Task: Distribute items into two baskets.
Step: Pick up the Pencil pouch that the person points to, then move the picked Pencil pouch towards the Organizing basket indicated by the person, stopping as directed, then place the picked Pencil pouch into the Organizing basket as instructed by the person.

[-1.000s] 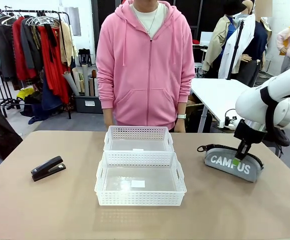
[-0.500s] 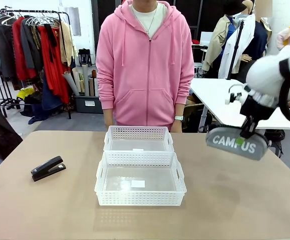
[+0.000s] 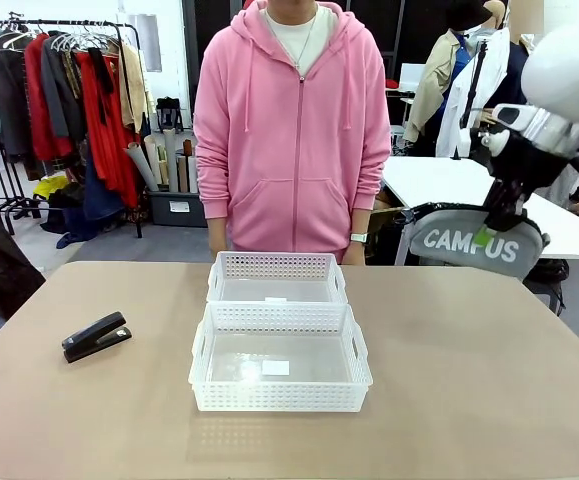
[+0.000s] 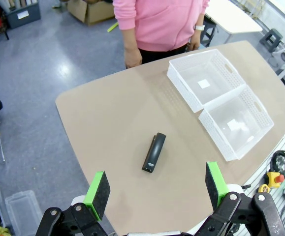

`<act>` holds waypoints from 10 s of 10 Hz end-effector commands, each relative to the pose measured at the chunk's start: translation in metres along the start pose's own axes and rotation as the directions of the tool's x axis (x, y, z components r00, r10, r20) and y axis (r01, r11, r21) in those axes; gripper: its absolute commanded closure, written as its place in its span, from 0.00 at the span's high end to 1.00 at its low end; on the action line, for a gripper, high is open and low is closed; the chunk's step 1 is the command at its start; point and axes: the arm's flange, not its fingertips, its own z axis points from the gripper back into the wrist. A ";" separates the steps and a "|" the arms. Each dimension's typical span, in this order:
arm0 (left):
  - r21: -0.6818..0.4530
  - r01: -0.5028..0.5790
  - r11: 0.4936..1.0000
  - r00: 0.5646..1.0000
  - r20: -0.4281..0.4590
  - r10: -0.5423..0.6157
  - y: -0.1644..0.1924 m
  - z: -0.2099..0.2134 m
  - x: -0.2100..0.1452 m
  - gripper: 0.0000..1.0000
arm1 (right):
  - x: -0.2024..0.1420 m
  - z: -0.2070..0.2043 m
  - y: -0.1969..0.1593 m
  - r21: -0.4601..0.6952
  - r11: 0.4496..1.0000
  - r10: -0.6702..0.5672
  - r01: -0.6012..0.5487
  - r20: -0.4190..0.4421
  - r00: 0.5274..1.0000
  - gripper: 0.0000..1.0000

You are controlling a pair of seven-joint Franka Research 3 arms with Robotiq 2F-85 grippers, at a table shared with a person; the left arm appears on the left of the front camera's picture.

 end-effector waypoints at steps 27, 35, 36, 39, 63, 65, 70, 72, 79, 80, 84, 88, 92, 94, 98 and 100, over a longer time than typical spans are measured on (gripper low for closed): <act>-0.018 0.014 1.000 1.000 0.016 -0.013 0.001 -0.001 -0.001 1.00 | 0.011 0.051 0.023 -0.107 0.992 0.073 -0.073 -0.003 0.997 0.00; -0.018 0.014 1.000 1.000 0.016 -0.013 0.001 -0.001 -0.001 1.00 | 0.020 0.007 0.067 -0.067 0.987 0.142 -0.145 -0.044 0.989 0.00; -0.018 0.014 1.000 1.000 0.016 -0.013 0.001 -0.001 -0.001 1.00 | 0.020 -0.001 0.072 -0.058 0.985 0.158 -0.161 -0.043 0.986 0.00; -0.018 0.014 1.000 1.000 0.016 -0.013 0.001 -0.001 -0.001 1.00 | 0.029 -0.005 0.076 -0.053 0.979 0.201 -0.199 0.035 0.979 0.00; -0.018 0.014 1.000 1.000 0.016 -0.013 0.001 -0.001 -0.001 1.00 | -0.024 -0.033 0.075 0.126 0.959 0.263 -0.254 -0.058 0.963 0.00; -0.018 0.014 1.000 1.000 0.016 -0.013 0.001 -0.001 -0.001 1.00 | -0.029 -0.036 0.074 0.135 0.971 0.208 -0.197 -0.075 0.975 0.00; -0.018 0.014 1.000 1.000 0.016 -0.013 0.001 -0.001 -0.001 1.00 | -0.029 -0.036 0.074 0.135 0.971 0.208 -0.197 -0.075 0.975 0.00; -0.018 0.014 1.000 1.000 0.016 -0.013 0.001 -0.001 -0.001 1.00 | -0.029 -0.036 0.074 0.135 0.971 0.208 -0.197 -0.075 0.975 0.00; -0.018 0.014 1.000 1.000 0.016 -0.013 0.001 -0.001 -0.001 1.00 | -0.029 -0.036 0.074 0.135 0.971 0.208 -0.197 -0.075 0.975 0.00; -0.018 0.014 1.000 1.000 0.016 -0.013 0.001 -0.001 -0.001 1.00 | -0.029 -0.036 0.074 0.135 0.971 0.208 -0.197 -0.075 0.975 0.00; -0.018 0.014 1.000 1.000 0.016 -0.013 0.001 -0.001 -0.001 1.00 | -0.029 -0.036 0.074 0.135 0.971 0.208 -0.197 -0.075 0.975 0.00; -0.018 0.014 1.000 1.000 0.016 -0.013 0.001 -0.001 -0.001 1.00 | -0.029 -0.036 0.074 0.135 0.971 0.208 -0.197 -0.075 0.975 0.00; -0.018 0.014 1.000 1.000 0.016 -0.013 0.001 -0.001 -0.001 1.00 | -0.029 -0.036 0.074 0.135 0.971 0.208 -0.197 -0.075 0.975 0.00; -0.018 0.014 1.000 1.000 0.016 -0.013 0.001 -0.001 -0.001 1.00 | -0.017 -0.039 0.067 0.145 0.965 0.227 -0.216 -0.059 0.972 0.00; -0.018 0.014 1.000 1.000 0.016 -0.013 0.001 -0.001 -0.001 1.00 | 0.035 -0.042 0.048 0.154 0.980 0.142 -0.129 -0.075 0.987 0.00; -0.018 0.014 1.000 1.000 0.016 -0.013 0.001 -0.001 -0.001 1.00 | 0.066 -0.047 0.037 0.193 0.975 0.128 -0.109 -0.090 0.988 0.00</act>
